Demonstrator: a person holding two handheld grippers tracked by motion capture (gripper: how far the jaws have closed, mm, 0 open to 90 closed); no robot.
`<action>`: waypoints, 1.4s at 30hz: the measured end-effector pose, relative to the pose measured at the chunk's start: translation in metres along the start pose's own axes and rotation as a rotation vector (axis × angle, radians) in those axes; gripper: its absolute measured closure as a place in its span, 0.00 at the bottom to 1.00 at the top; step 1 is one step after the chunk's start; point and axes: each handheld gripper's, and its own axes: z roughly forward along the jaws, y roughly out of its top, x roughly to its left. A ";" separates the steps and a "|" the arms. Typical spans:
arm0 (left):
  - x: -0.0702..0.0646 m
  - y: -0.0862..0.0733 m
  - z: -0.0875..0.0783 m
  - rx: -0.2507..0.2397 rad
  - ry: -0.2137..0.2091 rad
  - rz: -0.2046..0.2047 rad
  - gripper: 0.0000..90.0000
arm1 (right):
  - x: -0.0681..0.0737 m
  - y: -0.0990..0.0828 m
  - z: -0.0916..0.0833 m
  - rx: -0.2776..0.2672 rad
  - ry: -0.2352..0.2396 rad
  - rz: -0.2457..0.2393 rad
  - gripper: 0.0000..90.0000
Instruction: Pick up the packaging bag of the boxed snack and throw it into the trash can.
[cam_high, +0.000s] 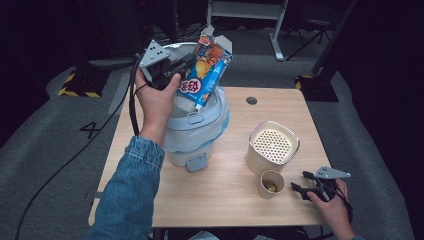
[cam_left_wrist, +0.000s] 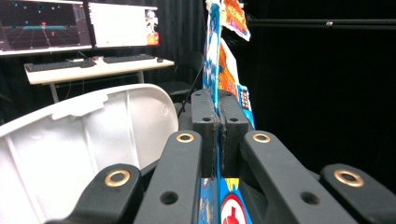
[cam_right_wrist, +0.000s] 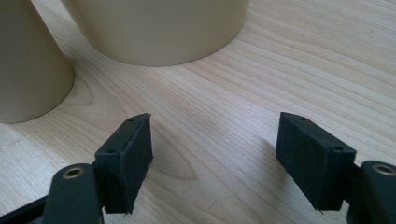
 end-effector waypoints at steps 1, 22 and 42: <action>0.001 -0.001 0.001 0.004 0.000 0.001 0.98 | 0.000 0.000 0.000 0.000 0.000 0.000 0.30; 0.007 -0.011 0.003 0.033 0.014 -0.015 0.97 | 0.000 0.000 0.000 0.000 0.000 0.000 0.30; -0.007 -0.006 -0.030 0.070 -0.038 0.000 0.34 | 0.000 0.000 0.000 0.000 0.000 0.000 0.30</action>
